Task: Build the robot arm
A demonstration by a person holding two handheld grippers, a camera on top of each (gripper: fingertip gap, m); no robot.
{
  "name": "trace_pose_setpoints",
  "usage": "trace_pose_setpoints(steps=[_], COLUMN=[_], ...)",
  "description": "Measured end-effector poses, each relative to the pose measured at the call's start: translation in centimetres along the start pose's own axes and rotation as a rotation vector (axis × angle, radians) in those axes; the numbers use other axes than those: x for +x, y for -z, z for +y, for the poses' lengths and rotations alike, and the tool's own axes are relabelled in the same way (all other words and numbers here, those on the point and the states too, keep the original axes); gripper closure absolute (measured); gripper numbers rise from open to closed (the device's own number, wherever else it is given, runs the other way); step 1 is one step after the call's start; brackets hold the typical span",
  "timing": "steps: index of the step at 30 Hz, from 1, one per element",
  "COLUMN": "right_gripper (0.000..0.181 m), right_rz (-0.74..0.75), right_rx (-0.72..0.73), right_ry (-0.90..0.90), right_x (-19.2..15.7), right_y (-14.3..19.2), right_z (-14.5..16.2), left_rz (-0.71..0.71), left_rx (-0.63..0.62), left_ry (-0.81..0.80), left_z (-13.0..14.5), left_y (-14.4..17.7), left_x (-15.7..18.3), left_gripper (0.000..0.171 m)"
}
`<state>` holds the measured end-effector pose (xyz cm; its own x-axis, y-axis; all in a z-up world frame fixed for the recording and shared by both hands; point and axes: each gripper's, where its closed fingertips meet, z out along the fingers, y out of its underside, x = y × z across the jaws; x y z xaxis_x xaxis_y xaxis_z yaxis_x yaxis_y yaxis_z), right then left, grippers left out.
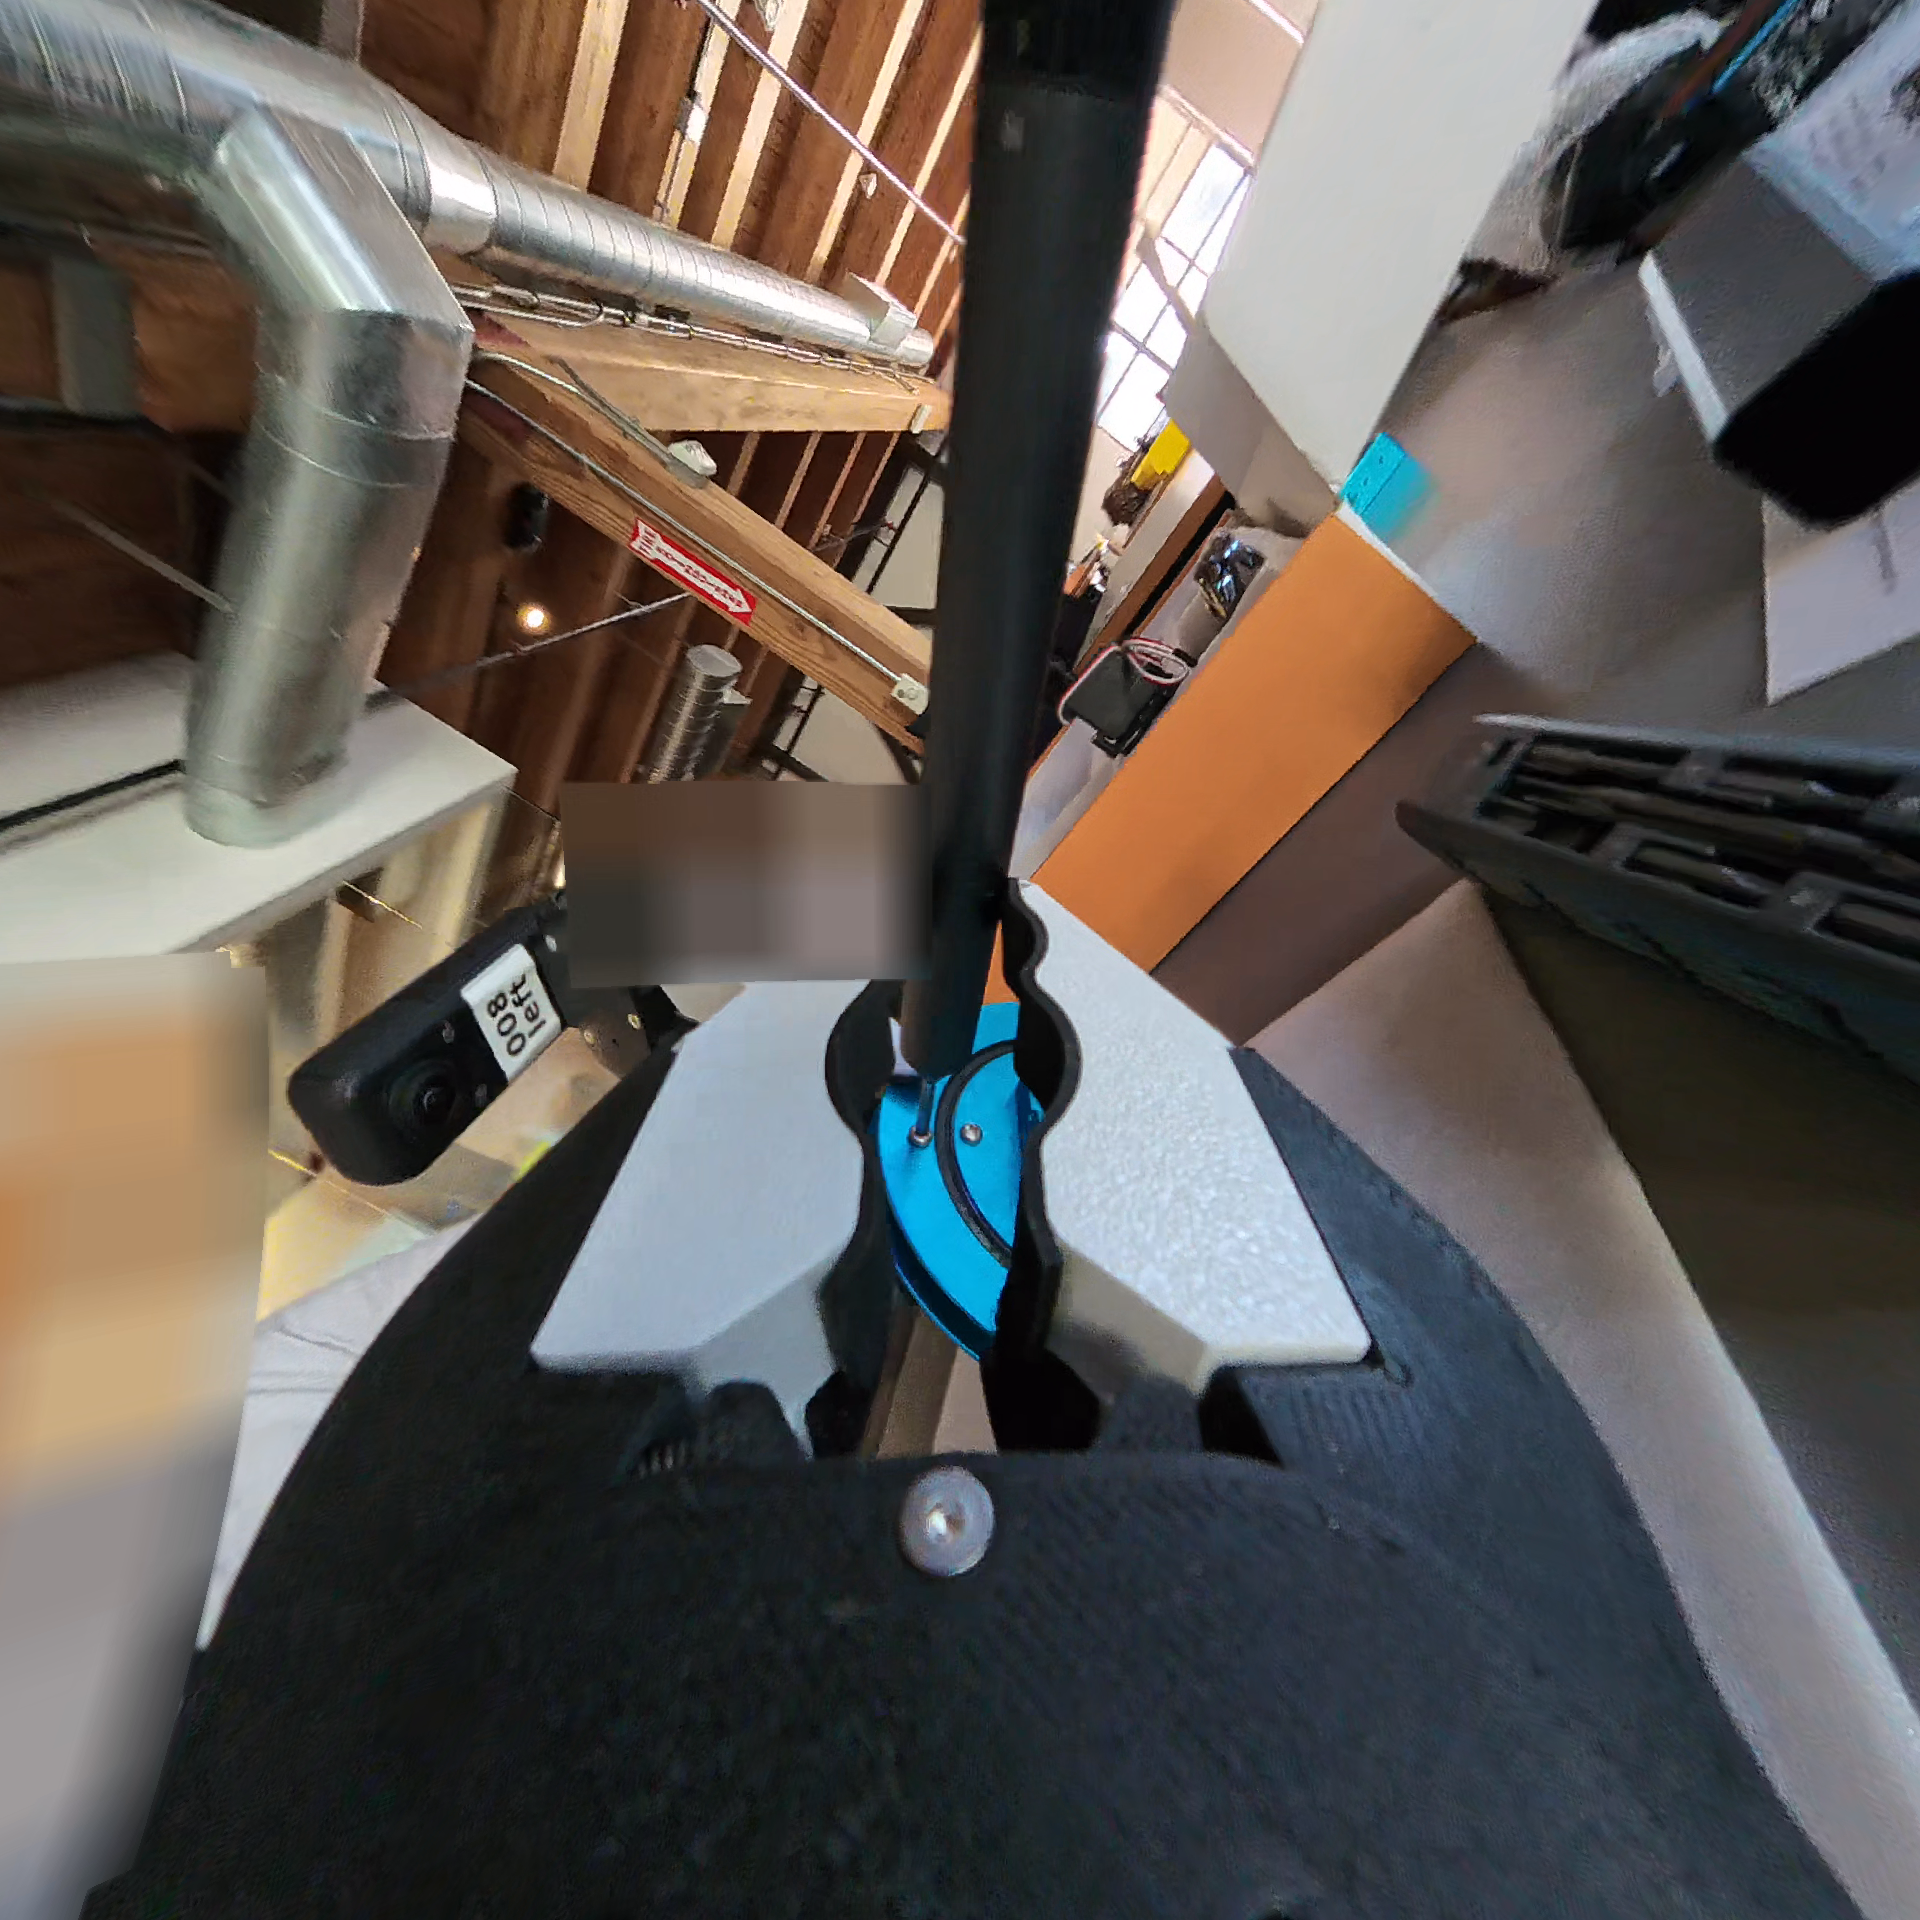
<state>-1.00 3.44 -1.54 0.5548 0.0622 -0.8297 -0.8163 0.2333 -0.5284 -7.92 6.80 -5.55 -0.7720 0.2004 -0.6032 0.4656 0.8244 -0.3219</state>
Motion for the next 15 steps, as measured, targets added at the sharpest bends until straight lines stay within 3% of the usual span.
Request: trace_pose_setpoints(steps=[15], right_gripper=[0.165], right_rz=[-0.158], right_rx=[0.081], right_ry=[-0.264], right_x=[2.9], right_y=[-0.1], right_z=[-0.9], left_rz=[-0.105], left_rx=[0.047], left_ry=[-0.045], left_z=[-0.5], left_y=[-0.8], left_x=[-1.5], left_gripper=[0.151])
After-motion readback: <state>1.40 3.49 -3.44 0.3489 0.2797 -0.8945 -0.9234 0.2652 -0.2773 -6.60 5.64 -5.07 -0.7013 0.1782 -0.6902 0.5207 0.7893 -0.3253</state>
